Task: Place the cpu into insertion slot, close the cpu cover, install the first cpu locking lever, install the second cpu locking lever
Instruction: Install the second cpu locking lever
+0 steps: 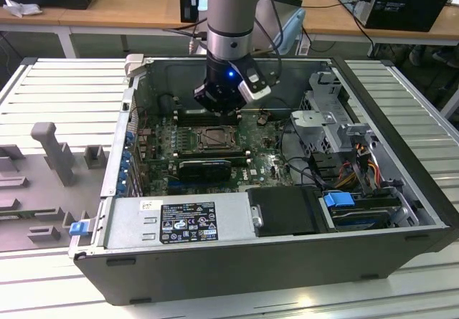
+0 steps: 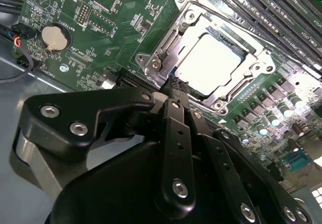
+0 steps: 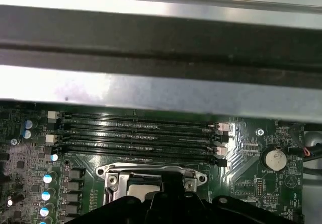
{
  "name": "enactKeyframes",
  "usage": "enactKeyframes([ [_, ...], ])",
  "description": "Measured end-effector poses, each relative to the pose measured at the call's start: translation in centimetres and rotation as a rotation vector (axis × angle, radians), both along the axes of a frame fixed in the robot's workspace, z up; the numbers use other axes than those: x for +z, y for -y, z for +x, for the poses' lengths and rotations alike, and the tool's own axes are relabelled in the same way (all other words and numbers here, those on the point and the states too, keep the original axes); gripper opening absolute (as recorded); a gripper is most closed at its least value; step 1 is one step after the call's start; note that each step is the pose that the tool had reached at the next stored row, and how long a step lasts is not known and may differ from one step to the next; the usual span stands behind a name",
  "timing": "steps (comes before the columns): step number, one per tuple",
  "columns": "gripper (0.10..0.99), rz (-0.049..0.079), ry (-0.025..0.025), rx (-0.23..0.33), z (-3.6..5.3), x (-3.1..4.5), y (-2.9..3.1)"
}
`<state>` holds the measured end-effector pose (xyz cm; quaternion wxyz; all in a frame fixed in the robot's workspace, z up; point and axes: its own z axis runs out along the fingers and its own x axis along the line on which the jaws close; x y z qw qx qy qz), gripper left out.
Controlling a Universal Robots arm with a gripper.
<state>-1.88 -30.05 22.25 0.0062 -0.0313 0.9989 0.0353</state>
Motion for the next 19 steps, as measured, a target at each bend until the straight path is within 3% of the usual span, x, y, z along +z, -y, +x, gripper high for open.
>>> enactKeyframes([
  [5,0.106,0.000,-0.0001,0.000,-0.01,0.08,0.82],
  [12,0.106,0.000,-0.0001,0.000,0.00,1.74,0.84],
  [14,0.106,0.000,0.0001,0.000,0.01,1.76,0.96],
  [19,0.106,-0.001,0.0000,0.000,0.00,1.72,2.57],
])
